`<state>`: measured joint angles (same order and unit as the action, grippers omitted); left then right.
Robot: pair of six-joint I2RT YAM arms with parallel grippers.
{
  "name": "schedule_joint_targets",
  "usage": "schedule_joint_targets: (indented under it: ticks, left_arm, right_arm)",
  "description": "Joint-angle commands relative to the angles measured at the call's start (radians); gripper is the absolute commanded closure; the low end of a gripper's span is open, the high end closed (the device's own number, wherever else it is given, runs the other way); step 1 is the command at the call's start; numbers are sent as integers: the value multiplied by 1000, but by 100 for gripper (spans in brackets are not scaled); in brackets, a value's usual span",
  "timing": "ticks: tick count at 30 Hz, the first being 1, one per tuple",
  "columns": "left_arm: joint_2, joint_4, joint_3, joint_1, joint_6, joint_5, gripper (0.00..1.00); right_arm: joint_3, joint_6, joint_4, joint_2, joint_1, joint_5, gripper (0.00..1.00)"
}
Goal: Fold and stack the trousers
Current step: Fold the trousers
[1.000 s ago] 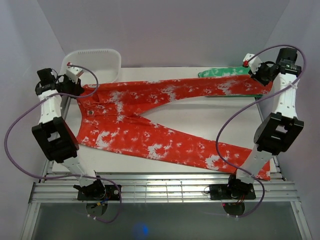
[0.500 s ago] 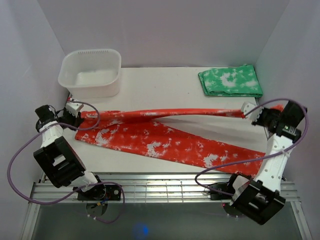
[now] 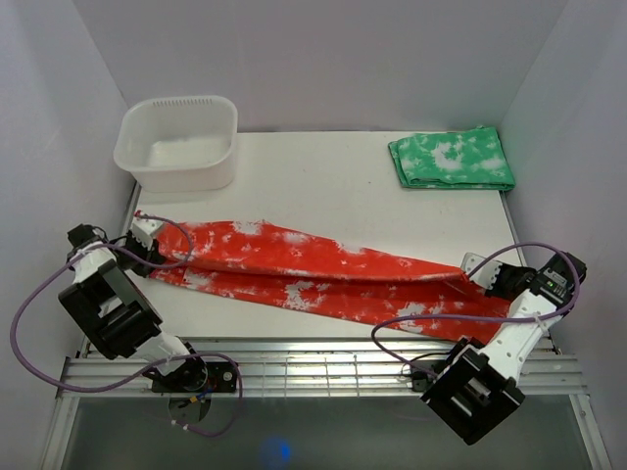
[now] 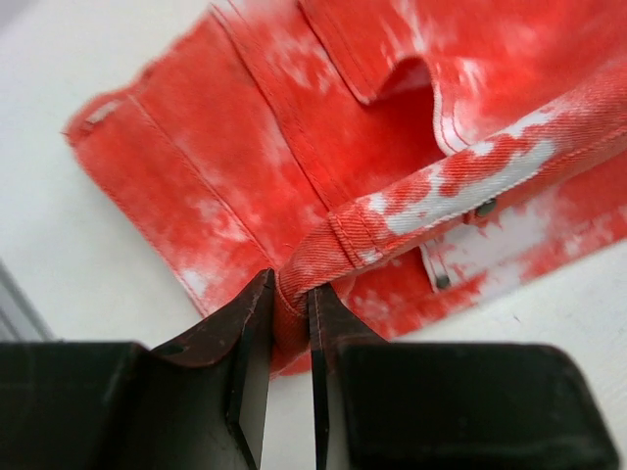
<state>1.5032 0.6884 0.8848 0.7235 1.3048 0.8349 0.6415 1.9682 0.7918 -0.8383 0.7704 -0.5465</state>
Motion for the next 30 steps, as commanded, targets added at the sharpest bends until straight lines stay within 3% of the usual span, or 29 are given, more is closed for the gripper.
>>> schedule_joint_targets:
  ticks: [1, 5, 9, 12, 13, 16, 17, 19, 20, 22, 23, 26, 30]
  left_arm:
    - [58, -15, 210, 7, -120, 32, 100]
    - [117, 60, 290, 5, -93, 41, 100]
    - [106, 118, 241, 7, 3, 12, 100]
    - [74, 131, 172, 7, 74, -35, 96]
    - [60, 132, 161, 7, 82, -66, 82]
    - [61, 184, 177, 27, 109, -73, 73]
    - [64, 204, 193, 39, 114, -63, 65]
    - [74, 293, 273, 74, 137, -33, 58]
    - [84, 334, 307, 100, 166, -2, 51]
    - [94, 439, 412, 125, 185, 30, 50]
    - [103, 471, 446, 145, 191, 61, 38]
    - [111, 589, 558, 151, 215, 102, 35]
    - [80, 597, 602, 148, 174, 168, 27]
  right_arm:
    - [115, 141, 41, -59, 10, 9, 92]
    - [110, 182, 116, -59, 15, 83, 92]
    - [32, 259, 168, 27, 17, 102, 92]
    - [-40, 354, 270, 148, 17, 163, 68]
    - [-49, 357, 274, 165, 17, 169, 45]
    - [3, 336, 300, 145, 17, 145, 35]
    - [32, 325, 331, 122, 18, 140, 33]
    - [121, 287, 346, 53, 18, 143, 9]
    - [148, 275, 348, 30, 20, 146, 7]
    - [242, 253, 362, -36, 30, 142, 2]
    - [276, 259, 400, -59, 52, 140, 10]
    - [391, 276, 426, -128, 95, 102, 10]
    - [495, 223, 405, -188, 112, 39, 10]
